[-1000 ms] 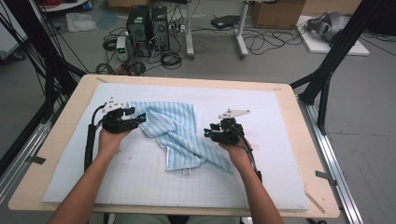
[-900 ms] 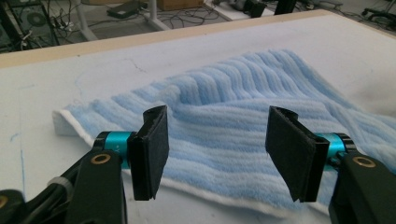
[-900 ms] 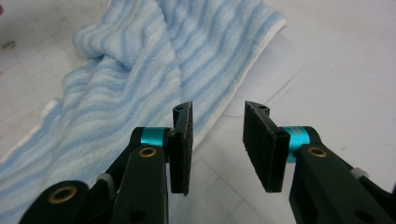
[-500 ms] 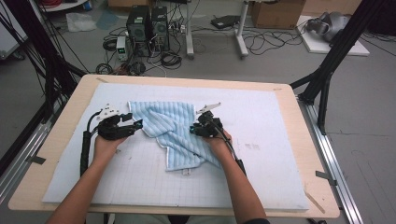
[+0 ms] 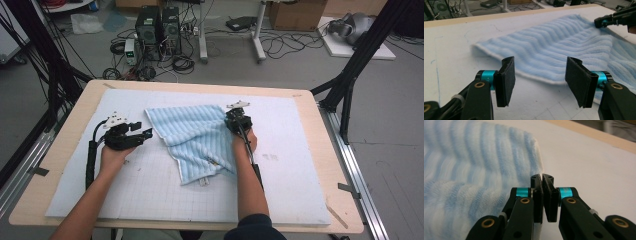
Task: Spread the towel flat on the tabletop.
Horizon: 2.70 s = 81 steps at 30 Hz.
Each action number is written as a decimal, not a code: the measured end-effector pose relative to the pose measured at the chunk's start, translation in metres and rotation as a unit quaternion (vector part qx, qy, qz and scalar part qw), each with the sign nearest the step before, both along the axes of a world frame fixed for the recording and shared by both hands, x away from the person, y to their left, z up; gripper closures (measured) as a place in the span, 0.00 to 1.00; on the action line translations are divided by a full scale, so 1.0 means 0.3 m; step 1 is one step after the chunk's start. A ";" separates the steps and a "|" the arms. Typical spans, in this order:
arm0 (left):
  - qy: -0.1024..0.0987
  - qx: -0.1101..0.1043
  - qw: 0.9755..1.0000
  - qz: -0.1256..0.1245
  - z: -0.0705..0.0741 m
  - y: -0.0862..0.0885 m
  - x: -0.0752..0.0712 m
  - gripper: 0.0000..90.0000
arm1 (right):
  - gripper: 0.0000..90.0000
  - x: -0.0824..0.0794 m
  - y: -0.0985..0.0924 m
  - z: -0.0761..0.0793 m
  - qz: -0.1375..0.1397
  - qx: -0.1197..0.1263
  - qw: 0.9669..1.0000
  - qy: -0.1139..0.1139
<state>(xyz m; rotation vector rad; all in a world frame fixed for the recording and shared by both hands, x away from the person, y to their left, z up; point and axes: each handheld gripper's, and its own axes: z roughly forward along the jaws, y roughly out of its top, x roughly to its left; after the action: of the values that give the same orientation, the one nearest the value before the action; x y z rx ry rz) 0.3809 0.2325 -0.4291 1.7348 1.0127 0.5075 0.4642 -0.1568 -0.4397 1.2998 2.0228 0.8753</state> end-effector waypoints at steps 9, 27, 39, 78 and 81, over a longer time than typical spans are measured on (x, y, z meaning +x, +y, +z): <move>0.010 0.006 1.000 -0.026 -0.010 -0.034 -0.003 0.46 | 0.76 -0.009 -0.066 0.014 0.004 0.083 0.997 0.004; 0.019 -0.013 0.997 -0.073 -0.030 -0.157 -0.022 0.38 | 0.50 -0.337 -0.318 0.068 0.082 0.136 0.987 0.002; 0.008 0.109 0.993 -0.047 -0.057 -0.312 0.057 0.52 | 0.51 -0.422 -0.301 0.066 0.150 0.126 0.981 0.006; 0.033 0.006 0.999 0.028 -0.029 -0.150 0.121 0.44 | 0.57 -0.416 -0.269 0.043 0.155 0.142 0.978 0.004; 0.036 0.004 0.999 0.000 -0.028 -0.161 0.081 0.45 | 0.57 -0.415 -0.260 0.043 0.156 0.141 0.978 0.003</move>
<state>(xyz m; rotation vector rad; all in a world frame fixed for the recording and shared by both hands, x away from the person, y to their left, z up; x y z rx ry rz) 0.4052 0.1843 -0.4376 1.7709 1.0617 0.4526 0.3396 -0.2348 -0.4269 1.1399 2.2034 1.3446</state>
